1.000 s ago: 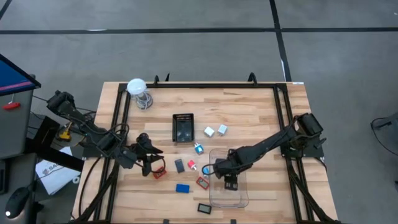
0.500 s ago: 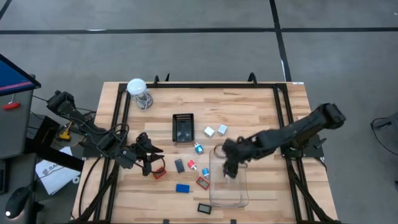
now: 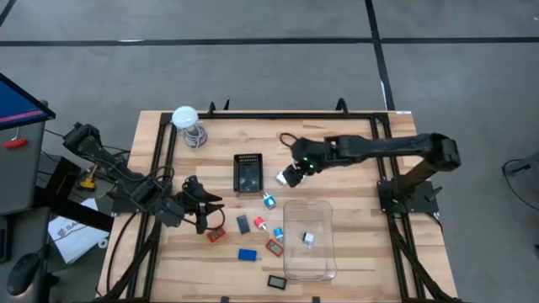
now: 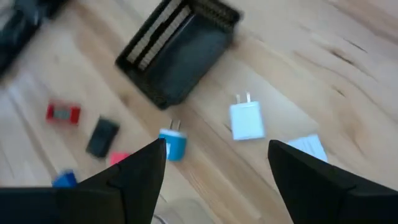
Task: Pick & Place Office items
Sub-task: Put the left white charger adapter into the transparent bin
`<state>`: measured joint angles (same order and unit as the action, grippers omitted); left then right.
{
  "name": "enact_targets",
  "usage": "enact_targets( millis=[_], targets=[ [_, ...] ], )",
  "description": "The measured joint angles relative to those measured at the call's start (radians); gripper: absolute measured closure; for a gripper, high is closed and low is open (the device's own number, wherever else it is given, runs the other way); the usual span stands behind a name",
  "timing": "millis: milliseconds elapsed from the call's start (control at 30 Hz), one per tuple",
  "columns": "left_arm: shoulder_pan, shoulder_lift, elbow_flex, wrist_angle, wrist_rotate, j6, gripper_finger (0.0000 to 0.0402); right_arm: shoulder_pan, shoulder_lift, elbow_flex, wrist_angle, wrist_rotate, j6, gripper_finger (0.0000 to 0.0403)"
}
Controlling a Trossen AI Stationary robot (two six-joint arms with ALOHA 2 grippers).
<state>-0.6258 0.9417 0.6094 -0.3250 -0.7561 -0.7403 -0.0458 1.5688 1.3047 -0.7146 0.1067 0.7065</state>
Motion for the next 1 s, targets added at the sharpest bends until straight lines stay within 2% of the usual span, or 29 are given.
enact_targets(
  millis=[133, 300, 433, 733, 1000],
  targets=[
    [0.007, -0.006, 0.000, 0.007, -0.025, 0.001, 0.0290, 0.003, 0.075, 0.095, -0.046, -0.031, -0.187, 0.0130],
    [0.018, -0.013, 0.000, 0.005, -0.041, 0.001, 0.0286, 0.009, 0.183, 0.188, -0.161, -0.032, -0.317, 0.0129],
    [0.033, -0.013, 0.000, 0.005, -0.046, 0.002, 0.0286, -0.006, 0.256, 0.230, -0.204, -0.031, -0.320, 0.0129],
    [0.063, -0.013, 0.000, 0.020, -0.046, 0.031, 0.0285, -0.095, 0.395, 0.234, -0.179, -0.033, -0.245, 0.0127],
    [0.066, -0.013, 0.000, 0.043, -0.045, 0.053, 0.0285, -0.096, 0.431, 0.236, -0.156, -0.033, -0.216, 0.0127]
  ],
)
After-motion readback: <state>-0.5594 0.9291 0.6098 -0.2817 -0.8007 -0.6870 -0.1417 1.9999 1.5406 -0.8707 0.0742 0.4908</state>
